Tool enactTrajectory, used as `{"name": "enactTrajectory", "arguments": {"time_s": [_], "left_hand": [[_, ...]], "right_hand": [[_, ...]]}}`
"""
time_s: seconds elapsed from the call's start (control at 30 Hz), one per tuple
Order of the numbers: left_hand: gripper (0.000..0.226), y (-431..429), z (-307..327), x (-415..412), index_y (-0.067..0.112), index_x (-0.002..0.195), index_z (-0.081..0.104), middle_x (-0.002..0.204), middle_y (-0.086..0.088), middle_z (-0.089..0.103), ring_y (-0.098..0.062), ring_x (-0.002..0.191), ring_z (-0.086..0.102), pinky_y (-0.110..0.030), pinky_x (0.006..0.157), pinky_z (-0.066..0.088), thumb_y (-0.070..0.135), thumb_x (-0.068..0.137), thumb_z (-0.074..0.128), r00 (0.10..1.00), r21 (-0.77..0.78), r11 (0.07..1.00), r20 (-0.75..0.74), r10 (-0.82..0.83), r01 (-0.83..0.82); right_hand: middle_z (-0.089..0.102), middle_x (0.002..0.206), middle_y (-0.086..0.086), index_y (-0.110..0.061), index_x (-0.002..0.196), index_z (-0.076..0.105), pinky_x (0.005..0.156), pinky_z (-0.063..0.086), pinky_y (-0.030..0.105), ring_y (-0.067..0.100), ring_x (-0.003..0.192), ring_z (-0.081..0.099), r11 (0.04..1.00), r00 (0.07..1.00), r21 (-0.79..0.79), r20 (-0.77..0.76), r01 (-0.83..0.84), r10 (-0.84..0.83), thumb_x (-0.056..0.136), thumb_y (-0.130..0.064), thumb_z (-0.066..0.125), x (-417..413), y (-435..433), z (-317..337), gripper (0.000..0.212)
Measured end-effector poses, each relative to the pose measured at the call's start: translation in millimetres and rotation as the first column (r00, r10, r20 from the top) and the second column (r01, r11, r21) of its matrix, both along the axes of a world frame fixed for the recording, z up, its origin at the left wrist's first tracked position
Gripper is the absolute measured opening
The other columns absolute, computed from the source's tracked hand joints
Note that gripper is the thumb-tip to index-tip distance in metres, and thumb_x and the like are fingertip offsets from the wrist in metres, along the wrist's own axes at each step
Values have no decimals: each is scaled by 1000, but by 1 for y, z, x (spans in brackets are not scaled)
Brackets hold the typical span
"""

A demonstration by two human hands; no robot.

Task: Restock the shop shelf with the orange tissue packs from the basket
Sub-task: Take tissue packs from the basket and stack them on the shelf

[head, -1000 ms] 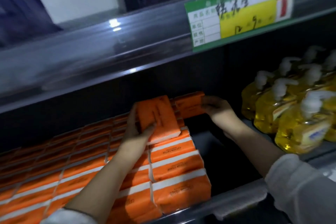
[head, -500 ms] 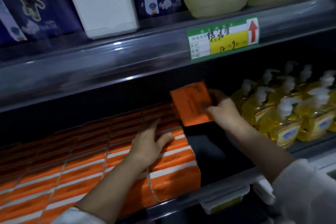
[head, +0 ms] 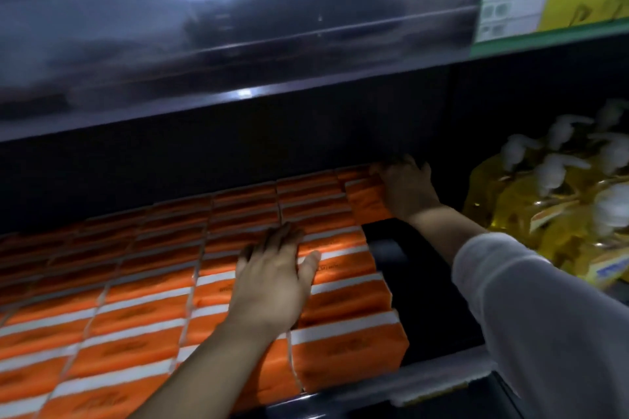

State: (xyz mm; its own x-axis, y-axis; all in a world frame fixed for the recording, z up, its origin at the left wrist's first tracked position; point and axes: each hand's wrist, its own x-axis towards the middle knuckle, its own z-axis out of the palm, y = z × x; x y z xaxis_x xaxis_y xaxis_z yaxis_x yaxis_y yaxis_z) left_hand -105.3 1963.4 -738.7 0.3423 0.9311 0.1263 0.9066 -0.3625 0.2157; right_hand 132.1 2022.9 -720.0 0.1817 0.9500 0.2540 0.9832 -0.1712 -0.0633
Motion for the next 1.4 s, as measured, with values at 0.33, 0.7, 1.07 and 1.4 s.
{"name": "enactTrajectory", "arguments": {"time_s": [0.33,0.7,1.07,1.4], "left_hand": [[56,2,-5,-1,35,147,23,156,13,16,-9,143,13,-35,117,9,57,96,23,1000,-3,1000,21,-10,10],[67,-1,3,-1,27,147,28,157,5,22,-16,144,16,-36,116,14,63,92,18,998,-18,999,34,-43,44],[47,-73,42,-130,20,98,70,93,-4,65,-29,83,63,-40,67,52,45,79,35,979,256,966,-202,21,33],[28,-208,36,-365,13,92,68,85,-9,60,-34,79,61,-41,58,50,34,74,68,871,232,891,-222,438,-389]], "right_hand": [[52,127,15,-13,121,61,94,41,37,35,114,46,991,995,136,-95,15,-2,88,-7,45,-4,9,-20,38],[51,133,14,-8,126,55,95,37,27,30,121,48,996,957,90,-289,-4,30,88,-12,53,-13,-54,25,38],[52,127,8,-15,130,52,98,37,29,26,121,46,958,937,157,-220,-241,272,86,-16,59,-100,-146,51,44],[60,115,19,-3,119,61,96,40,34,35,111,54,810,775,141,-236,-569,585,77,-8,70,-295,-189,50,43]]}}
